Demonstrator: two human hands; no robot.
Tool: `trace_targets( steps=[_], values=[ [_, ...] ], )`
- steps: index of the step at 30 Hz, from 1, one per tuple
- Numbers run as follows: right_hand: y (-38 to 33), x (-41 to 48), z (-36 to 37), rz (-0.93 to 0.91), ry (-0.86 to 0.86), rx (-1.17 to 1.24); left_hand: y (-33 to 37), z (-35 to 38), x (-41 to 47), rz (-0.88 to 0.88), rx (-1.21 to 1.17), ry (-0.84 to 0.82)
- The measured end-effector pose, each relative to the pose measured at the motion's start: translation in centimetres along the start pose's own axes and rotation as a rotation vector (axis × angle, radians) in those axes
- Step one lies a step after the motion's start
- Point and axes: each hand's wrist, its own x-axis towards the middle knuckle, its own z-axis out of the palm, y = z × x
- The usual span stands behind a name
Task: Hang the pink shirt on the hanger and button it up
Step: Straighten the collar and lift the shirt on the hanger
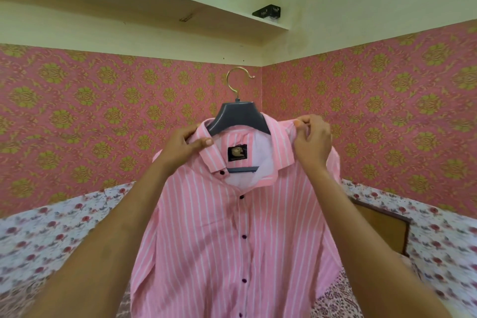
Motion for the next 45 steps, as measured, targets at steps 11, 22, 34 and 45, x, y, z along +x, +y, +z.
trace_targets(
  steps=[11,22,34,45],
  values=[
    [-0.9,-2.8,0.9,-0.064,-0.127,0.217,-0.5,-1.2,0.6,0.040,-0.026,0.094],
    [-1.5,-2.4,2.3,0.312,-0.378,0.262,-0.7,-1.2,0.6,0.072,0.198,0.147],
    [-1.1,-2.2,3.5,0.282,-0.589,0.381,-0.3,-1.3,0.5,0.002,0.208,0.155],
    [-0.3,-1.0,2.9,0.083,-0.632,-0.057,-0.1,-2.3,0.4,-0.042,0.098,0.041]
  ],
)
